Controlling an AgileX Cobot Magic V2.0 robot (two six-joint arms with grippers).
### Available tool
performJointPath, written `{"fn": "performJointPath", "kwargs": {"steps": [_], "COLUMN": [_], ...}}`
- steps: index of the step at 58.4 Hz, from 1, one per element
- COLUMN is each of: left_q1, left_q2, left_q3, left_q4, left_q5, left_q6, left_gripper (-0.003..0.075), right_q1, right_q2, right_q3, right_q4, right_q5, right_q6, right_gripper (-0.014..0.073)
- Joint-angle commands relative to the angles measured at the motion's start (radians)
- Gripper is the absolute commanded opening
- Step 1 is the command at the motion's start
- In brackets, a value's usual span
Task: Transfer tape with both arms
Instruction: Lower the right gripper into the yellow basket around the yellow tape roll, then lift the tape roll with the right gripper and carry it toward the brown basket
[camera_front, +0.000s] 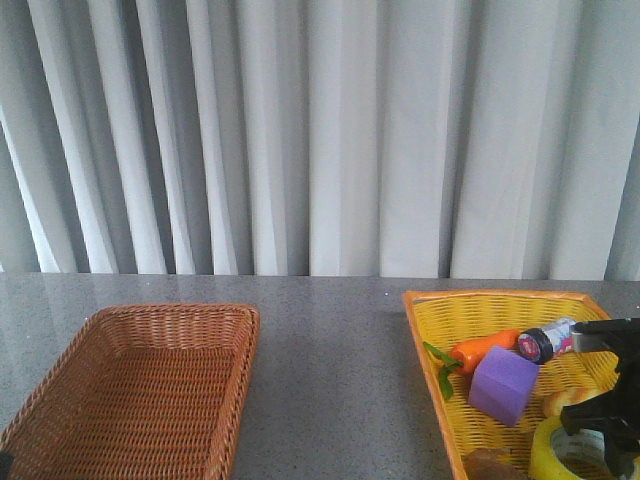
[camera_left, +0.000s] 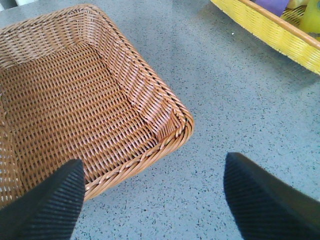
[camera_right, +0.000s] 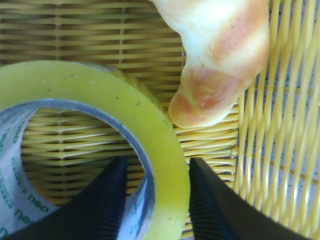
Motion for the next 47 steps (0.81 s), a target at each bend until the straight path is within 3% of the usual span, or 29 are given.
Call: {"fn": "performJointPath", "kwargs": {"steps": [1,10,47], "left_q1": [-0.004,-0.004,-0.004], "left_q2": [-0.002,-0.002,-0.002], "left_q3": [-0.034,-0.034,-0.034], "left_q4": [-0.022,-0.022,-0.022], "left_q5": [-0.057,-0.057,-0.057], "left_q6": [-0.007,-0.007,-0.007], "left_gripper": [0.0545,0.0545,0.0545], "right_q1": [-0.001,-0.001,0.000], "right_q2": [-0.044,-0.044,-0.273], "right_q3": [-0.029,-0.029,-0.066], "right_q4": [-0.015,-0.017,0.007], "right_q5": [0.006,0.018,-0.003], "right_q6": [-0.005,-0.005,-0.038], "right_gripper": [0.0190,0.0119,0.0120]}}
